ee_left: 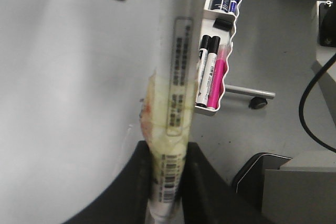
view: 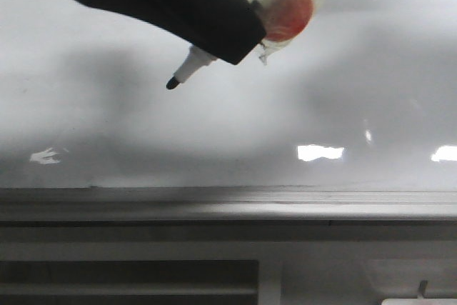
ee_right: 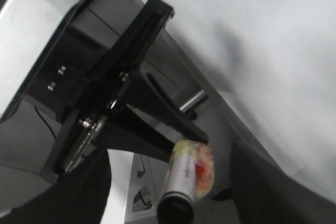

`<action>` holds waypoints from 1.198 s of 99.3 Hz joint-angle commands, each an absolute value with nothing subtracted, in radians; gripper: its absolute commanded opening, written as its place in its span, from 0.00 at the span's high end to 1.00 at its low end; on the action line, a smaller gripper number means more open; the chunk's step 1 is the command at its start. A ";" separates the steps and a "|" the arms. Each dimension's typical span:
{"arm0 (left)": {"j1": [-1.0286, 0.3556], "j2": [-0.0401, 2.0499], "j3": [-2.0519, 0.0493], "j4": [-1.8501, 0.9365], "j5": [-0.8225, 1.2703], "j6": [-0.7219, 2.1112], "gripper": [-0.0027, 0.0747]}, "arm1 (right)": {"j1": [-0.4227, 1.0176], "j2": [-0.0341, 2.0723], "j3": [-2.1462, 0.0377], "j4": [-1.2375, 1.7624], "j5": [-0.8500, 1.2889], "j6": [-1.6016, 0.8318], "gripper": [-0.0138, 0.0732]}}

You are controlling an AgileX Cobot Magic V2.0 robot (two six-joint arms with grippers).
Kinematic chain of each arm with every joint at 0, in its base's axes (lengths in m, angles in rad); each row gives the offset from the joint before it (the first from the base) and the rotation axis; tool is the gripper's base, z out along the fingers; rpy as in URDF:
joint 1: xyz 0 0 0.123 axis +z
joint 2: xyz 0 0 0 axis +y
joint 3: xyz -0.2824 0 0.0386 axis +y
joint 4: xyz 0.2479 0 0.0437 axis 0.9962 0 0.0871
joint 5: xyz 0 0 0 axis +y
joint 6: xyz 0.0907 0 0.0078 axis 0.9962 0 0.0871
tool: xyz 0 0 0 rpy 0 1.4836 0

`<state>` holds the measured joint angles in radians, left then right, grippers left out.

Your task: Write number 2 on whiteboard

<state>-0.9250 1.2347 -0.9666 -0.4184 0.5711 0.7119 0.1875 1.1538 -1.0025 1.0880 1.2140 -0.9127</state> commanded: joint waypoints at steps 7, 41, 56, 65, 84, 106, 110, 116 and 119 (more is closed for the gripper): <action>-0.934 1.235 -1.034 -0.445 0.527 0.710 0.99 | 0.214 1.152 -1.037 1.122 1.235 -0.928 0.34; -0.934 1.261 -1.047 -0.445 0.520 0.710 0.99 | 0.219 1.160 -1.037 1.122 1.228 -0.928 0.53; -0.934 1.261 -1.047 -0.445 0.505 0.710 0.99 | 0.219 1.161 -1.037 1.120 1.232 -0.928 0.75; -0.934 1.261 -1.047 -0.446 0.493 0.710 0.99 | 0.219 1.161 -1.037 1.105 1.237 -0.928 0.88; -0.934 1.261 -1.047 -0.446 0.466 0.710 0.99 | 0.219 1.161 -1.037 1.083 1.240 -0.928 0.93; -0.934 1.240 -1.048 -0.446 0.466 0.709 0.67 | 0.219 1.157 -1.037 1.081 1.191 -0.920 0.91; -0.926 1.226 -1.052 -0.448 0.466 0.708 0.53 | 0.219 1.152 -1.037 1.081 1.183 -0.920 0.91; -0.913 1.207 -1.052 -0.451 0.464 0.707 0.37 | 0.219 1.142 -1.030 1.081 1.168 -0.920 0.91; -0.903 1.194 -1.052 -0.451 0.461 0.701 0.32 | 0.219 1.130 -1.025 1.081 1.156 -0.920 0.91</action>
<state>-0.9225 1.2551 -1.0127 -0.4251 0.5345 0.7098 0.2160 1.1730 -1.0088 1.0124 1.1754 -0.9182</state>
